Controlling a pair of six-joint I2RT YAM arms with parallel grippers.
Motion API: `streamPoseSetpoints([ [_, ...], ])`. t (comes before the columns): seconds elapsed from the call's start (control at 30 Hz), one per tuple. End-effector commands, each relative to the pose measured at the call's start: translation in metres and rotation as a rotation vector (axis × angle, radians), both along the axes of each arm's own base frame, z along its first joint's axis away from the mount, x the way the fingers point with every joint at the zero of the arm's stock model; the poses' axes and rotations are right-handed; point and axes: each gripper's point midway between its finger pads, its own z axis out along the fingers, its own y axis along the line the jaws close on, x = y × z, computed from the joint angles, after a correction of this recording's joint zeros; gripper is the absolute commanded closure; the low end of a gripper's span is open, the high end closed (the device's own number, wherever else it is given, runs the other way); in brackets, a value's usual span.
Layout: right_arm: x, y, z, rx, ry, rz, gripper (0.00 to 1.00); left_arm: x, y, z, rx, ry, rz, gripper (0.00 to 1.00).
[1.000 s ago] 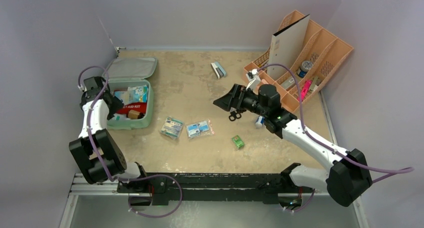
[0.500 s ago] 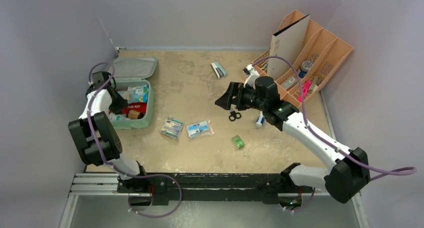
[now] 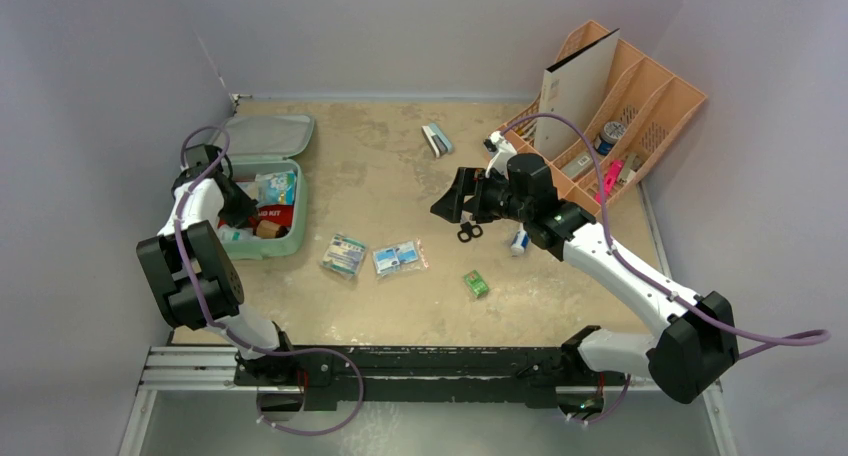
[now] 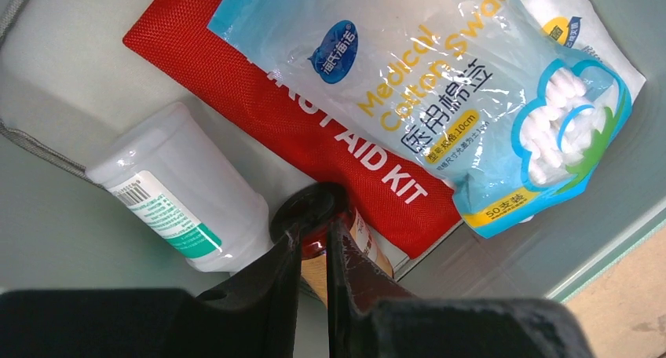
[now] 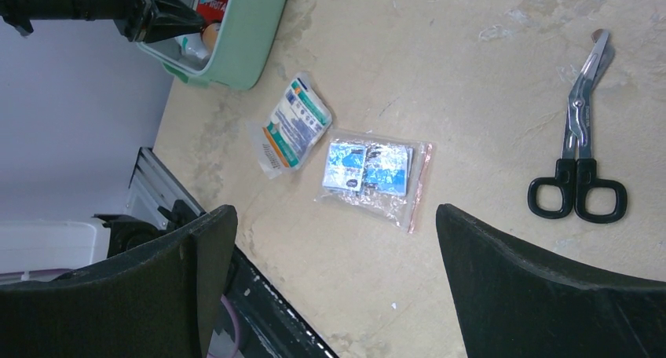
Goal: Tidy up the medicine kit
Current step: Adjust the pill bottle in the medicine box.
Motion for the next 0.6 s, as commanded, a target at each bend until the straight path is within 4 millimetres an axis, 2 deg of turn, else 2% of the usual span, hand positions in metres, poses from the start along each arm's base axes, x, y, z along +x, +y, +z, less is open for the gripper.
streamPoseSetpoints([
  [0.0, 0.006, 0.001, 0.03, 0.025, -0.088, -0.003, 0.01, -0.014, -0.007, -0.007, -0.027, 0.049, 0.018, 0.85],
  [0.13, 0.006, 0.001, 0.03, 0.027, -0.092, -0.003, 0.01, -0.026, -0.011, 0.0, -0.023, 0.051, 0.032, 0.86],
  [0.27, 0.008, 0.003, 0.032, 0.039, -0.099, -0.004, 0.01, -0.032, -0.005, 0.012, 0.015, 0.036, 0.075, 0.86],
  [0.43, 0.008, 0.002, 0.032, 0.039, -0.099, -0.005, 0.01, -0.032, -0.001, 0.023, 0.032, 0.034, 0.113, 0.71],
  [0.57, 0.008, 0.002, 0.032, 0.04, -0.103, -0.005, 0.01, -0.04, -0.002, 0.024, 0.032, 0.058, 0.125, 0.67],
])
